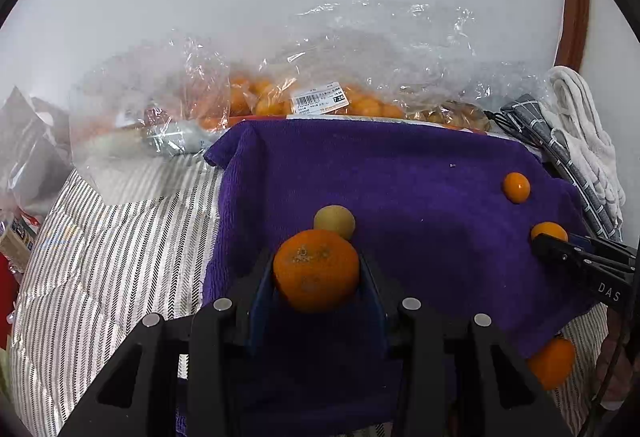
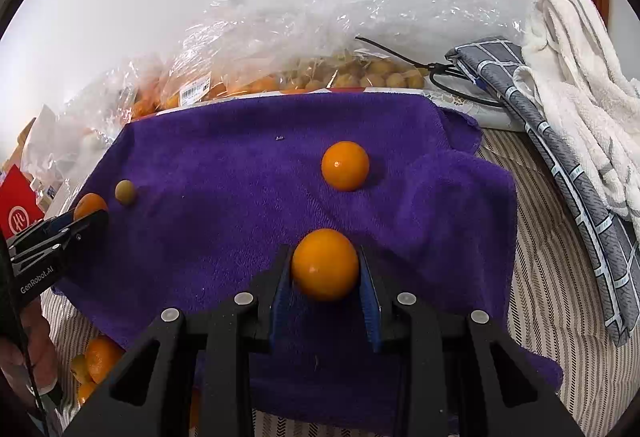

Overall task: Organize fruits
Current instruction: 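Open right gripper releasing the orange while left gripper releases the mandarin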

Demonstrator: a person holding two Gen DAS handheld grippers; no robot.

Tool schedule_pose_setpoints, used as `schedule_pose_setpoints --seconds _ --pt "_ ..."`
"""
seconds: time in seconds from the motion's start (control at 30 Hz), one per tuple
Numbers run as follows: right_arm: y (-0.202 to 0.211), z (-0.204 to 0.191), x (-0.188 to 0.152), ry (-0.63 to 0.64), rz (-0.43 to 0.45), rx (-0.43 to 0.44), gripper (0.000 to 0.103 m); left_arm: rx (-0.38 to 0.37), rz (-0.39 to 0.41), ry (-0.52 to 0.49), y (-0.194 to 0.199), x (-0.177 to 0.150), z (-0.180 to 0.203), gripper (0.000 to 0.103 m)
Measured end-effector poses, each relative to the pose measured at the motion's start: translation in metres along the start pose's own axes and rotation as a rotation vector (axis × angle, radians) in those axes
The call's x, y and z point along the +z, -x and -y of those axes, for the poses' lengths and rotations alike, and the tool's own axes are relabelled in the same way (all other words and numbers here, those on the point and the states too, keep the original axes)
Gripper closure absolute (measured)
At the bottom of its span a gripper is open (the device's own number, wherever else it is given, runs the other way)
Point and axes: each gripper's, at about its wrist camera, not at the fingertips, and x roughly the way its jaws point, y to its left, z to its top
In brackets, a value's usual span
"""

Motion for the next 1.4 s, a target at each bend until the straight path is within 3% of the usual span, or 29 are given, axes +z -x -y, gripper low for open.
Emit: schedule_pose_setpoints --seconds 0.1,0.23,0.33,0.67,1.0,1.1,1.23,1.4 --pt "0.001 -0.001 0.000 0.000 0.003 0.010 0.064 0.004 -0.002 -0.003 0.000 0.000 0.001 0.063" --pt "0.012 -0.007 -0.001 0.024 0.047 -0.016 0.033 0.003 -0.004 -0.005 -0.001 0.000 0.002 0.063" --pt "0.021 -0.011 -0.001 0.045 0.088 -0.025 0.030 -0.003 -0.010 -0.003 -0.002 -0.001 0.002 0.063" --pt "0.031 0.001 -0.002 -0.030 0.125 0.010 0.029 -0.013 0.038 0.016 0.007 0.000 0.000 0.056" --pt "0.058 -0.004 0.005 -0.034 0.158 0.000 0.029 0.017 0.196 0.043 0.037 0.001 -0.003 0.056" --pt "0.076 -0.010 0.000 -0.018 0.172 -0.017 0.029 -0.021 0.207 0.050 0.044 0.002 -0.004 0.056" --pt "0.091 -0.015 -0.017 -0.015 0.151 -0.008 0.029 -0.002 0.224 0.029 0.057 0.002 -0.002 0.056" --pt "0.103 -0.023 -0.041 0.033 0.122 -0.039 0.039 0.001 0.156 0.046 0.073 -0.010 -0.014 0.056"
